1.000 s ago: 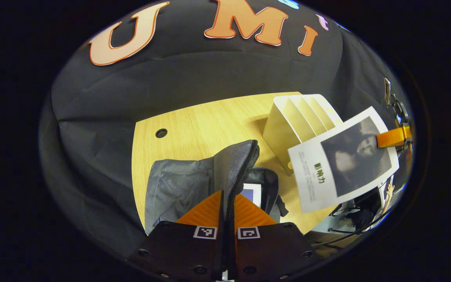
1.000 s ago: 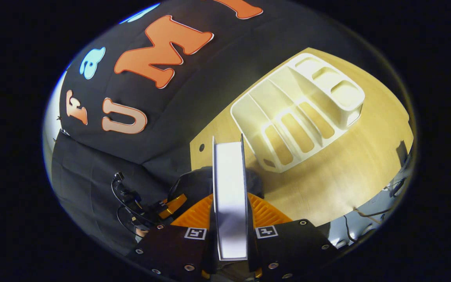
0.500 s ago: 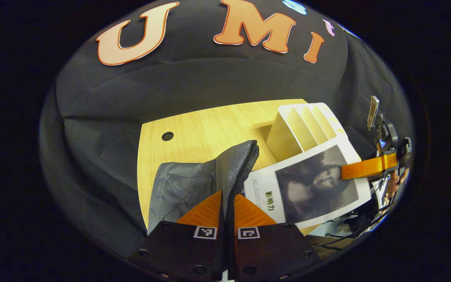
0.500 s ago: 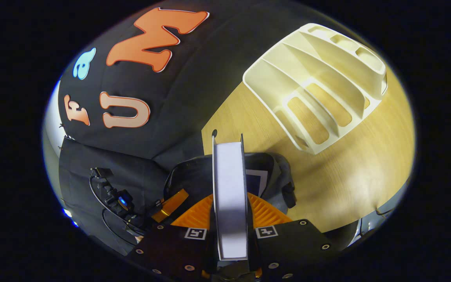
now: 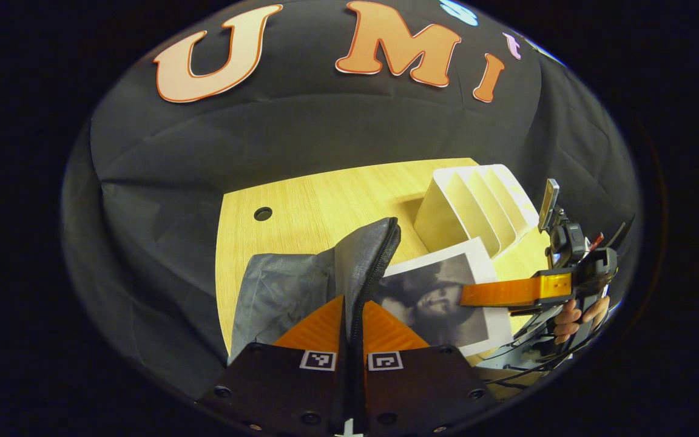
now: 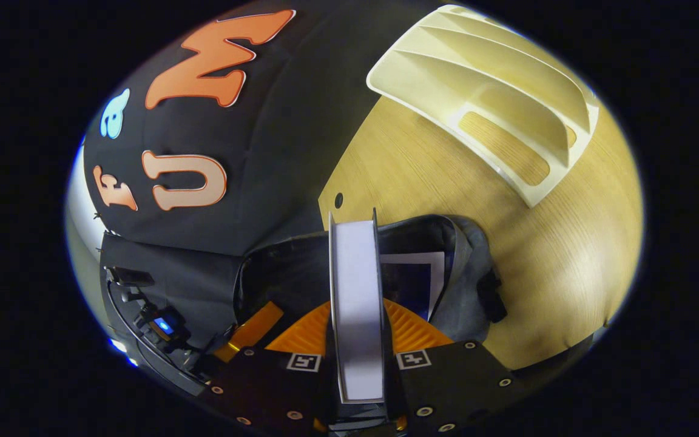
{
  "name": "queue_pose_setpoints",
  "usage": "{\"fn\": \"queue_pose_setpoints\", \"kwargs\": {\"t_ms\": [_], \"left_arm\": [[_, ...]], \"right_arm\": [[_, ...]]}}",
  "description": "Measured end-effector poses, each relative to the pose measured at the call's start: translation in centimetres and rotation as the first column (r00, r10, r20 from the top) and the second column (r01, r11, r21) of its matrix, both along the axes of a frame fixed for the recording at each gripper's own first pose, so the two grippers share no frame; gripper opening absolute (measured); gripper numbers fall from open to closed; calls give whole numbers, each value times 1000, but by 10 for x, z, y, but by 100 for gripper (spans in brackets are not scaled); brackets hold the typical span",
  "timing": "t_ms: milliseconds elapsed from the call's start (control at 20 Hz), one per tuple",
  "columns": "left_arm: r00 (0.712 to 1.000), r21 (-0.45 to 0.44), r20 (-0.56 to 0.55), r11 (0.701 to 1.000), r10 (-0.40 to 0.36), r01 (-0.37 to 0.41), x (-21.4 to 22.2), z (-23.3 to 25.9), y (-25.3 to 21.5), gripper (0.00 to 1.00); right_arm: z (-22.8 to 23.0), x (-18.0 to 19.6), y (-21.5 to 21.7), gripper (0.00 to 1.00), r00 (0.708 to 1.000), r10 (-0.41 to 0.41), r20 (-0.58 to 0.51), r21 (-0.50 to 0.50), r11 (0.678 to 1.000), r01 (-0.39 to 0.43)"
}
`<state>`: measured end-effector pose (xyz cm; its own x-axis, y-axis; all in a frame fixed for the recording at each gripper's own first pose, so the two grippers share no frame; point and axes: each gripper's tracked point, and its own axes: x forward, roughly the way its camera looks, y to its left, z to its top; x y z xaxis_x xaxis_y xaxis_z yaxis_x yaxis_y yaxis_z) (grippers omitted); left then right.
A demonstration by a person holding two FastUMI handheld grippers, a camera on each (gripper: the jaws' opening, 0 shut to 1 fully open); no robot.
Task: Open the schoolbag, grab two books from the bookshelf and put them into the schoolbag.
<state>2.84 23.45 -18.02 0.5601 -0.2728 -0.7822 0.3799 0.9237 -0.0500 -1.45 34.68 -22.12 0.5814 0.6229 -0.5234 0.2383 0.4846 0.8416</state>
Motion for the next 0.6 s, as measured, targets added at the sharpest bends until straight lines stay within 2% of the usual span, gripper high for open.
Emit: {"fn": "queue_pose_setpoints", "kwargs": {"t_ms": [350, 600], "left_arm": [[1000, -21, 18, 1000, -5, 6, -1, 4, -5, 5], [999, -41, 30, 999, -12, 13, -1, 5, -15, 5]], "right_arm": [[-24, 15, 39, 30, 1000, -4, 25, -7, 1000, 4], [-32, 21, 55, 31, 999, 4, 41, 31, 1000, -6]]}}
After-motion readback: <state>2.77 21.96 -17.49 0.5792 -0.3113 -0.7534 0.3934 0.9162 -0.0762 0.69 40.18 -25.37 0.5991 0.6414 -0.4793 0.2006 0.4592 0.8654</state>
